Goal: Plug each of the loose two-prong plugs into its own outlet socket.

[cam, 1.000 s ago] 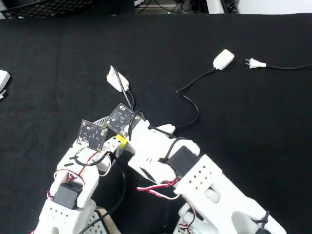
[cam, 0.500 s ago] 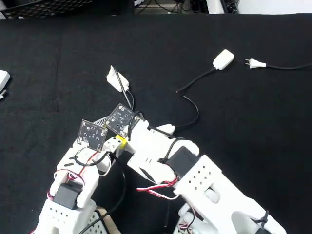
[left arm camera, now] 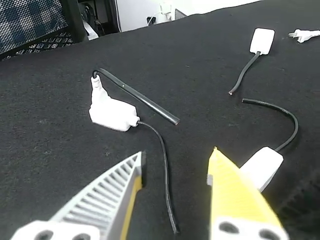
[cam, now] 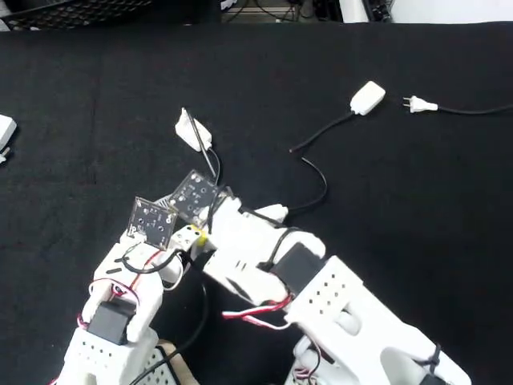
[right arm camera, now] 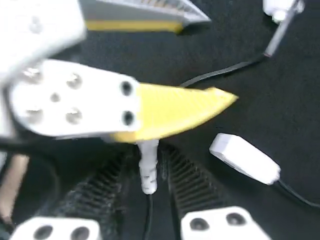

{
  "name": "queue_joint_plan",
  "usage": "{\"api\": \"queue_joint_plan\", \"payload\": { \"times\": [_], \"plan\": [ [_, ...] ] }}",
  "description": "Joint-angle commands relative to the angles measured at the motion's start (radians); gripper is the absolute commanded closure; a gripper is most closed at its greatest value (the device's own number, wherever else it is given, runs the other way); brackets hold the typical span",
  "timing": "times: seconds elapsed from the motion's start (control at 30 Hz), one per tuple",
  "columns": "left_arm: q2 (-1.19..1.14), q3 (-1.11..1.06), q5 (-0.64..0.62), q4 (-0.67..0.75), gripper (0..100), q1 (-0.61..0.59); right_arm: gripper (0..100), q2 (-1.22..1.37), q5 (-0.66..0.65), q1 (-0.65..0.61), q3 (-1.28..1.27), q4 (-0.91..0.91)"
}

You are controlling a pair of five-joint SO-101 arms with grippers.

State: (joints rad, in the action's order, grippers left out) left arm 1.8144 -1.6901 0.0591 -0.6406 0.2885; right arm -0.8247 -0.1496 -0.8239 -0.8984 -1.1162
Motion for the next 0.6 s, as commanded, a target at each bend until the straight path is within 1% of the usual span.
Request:
{"api": "queue_joint_plan", "payload": {
  "times": [0.0, 0.2, 0.37, 0.57],
  "plan": [
    [0.005, -0.008, -0.009, -0.003, 78, 0.016, 98.5, 0.022, -0.002, -0.032, 0.010, 0.017],
    [0.005, -0.008, -0.009, -0.003, 78, 0.008, 98.6, 0.137, -0.003, -0.031, 0.016, 0.017],
    [0.005, -0.008, -0.009, -0.003, 78, 0.008, 98.6, 0.153, -0.003, -0.026, 0.013, 0.015],
    [0.005, -0.008, -0.008, -0.006, 78, 0.007, 98.6, 0.153, -0.025, 0.086, 0.025, -0.028]
  ]
}}
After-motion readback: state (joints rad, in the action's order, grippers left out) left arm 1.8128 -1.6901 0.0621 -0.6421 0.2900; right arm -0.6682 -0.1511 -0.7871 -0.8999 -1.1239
